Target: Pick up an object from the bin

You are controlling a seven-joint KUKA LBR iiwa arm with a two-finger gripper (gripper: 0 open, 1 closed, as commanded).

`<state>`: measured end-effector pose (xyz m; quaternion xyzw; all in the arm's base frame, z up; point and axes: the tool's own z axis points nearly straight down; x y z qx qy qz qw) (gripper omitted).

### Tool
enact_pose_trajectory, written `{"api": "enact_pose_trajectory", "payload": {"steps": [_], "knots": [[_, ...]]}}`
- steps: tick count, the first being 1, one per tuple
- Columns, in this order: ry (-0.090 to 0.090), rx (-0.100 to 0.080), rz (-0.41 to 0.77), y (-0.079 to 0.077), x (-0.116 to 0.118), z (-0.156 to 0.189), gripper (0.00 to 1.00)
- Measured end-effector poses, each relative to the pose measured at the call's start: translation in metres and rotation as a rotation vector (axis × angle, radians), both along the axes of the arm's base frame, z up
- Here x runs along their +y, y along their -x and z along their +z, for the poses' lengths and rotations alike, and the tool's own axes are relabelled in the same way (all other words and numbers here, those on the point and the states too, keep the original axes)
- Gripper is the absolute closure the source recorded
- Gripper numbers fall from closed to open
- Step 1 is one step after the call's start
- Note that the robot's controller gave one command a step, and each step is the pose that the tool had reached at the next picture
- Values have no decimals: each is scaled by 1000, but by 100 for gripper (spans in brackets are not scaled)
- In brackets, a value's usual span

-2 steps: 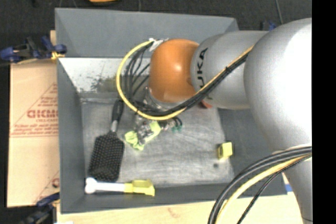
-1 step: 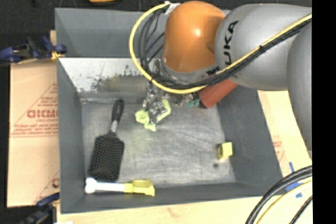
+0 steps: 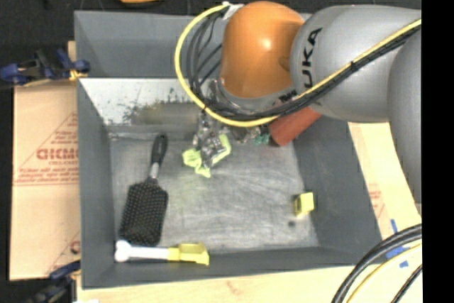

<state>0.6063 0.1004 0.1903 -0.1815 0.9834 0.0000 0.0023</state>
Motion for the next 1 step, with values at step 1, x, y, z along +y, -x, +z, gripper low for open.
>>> {"api": "enact_pose_trajectory", "payload": {"steps": [1], "knots": [[-1,0,-14,-6,-7,13,100]]}}
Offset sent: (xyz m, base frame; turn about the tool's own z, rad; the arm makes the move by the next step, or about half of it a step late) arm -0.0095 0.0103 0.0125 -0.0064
